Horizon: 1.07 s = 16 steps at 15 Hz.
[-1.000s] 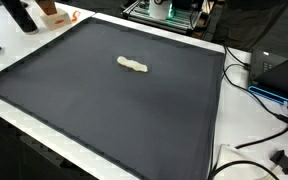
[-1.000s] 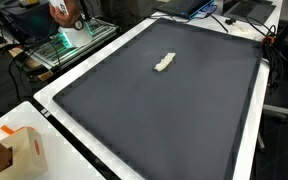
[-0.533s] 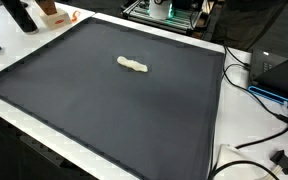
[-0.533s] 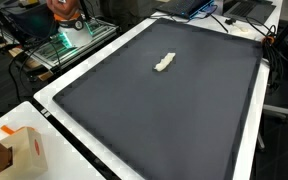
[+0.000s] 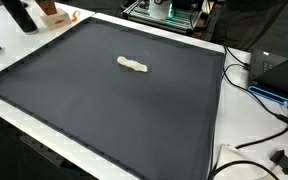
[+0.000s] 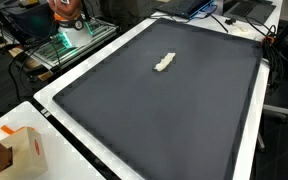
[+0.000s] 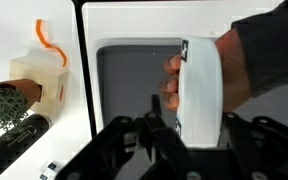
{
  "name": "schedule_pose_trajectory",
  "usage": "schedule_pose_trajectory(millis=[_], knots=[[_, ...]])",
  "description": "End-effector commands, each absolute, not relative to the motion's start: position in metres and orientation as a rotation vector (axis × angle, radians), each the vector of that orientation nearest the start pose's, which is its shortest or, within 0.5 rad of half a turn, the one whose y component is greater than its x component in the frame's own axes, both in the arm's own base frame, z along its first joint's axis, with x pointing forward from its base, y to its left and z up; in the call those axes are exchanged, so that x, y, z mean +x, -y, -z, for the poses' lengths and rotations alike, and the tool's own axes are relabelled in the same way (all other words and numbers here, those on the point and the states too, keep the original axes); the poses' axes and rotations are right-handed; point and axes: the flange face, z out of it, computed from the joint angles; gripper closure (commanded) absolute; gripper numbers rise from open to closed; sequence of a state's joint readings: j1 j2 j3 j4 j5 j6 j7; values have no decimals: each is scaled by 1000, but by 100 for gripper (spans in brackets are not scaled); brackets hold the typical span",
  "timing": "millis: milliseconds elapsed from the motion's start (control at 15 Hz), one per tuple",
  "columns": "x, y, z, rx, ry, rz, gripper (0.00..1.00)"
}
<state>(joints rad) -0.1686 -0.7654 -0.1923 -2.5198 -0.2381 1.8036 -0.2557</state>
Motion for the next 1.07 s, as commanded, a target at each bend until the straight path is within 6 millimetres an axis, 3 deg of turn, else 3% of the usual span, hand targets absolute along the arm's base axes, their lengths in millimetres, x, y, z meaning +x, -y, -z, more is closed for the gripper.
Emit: schedule_pose_trajectory(millis=[0,133,200,1000], knots=[[298,142,-521,-3249,12,11,85],[298,142,-521,-3248,12,11,99],[298,142,-521,-3248,11,13,100],[300,142,-523,-3249,-6,22,96]])
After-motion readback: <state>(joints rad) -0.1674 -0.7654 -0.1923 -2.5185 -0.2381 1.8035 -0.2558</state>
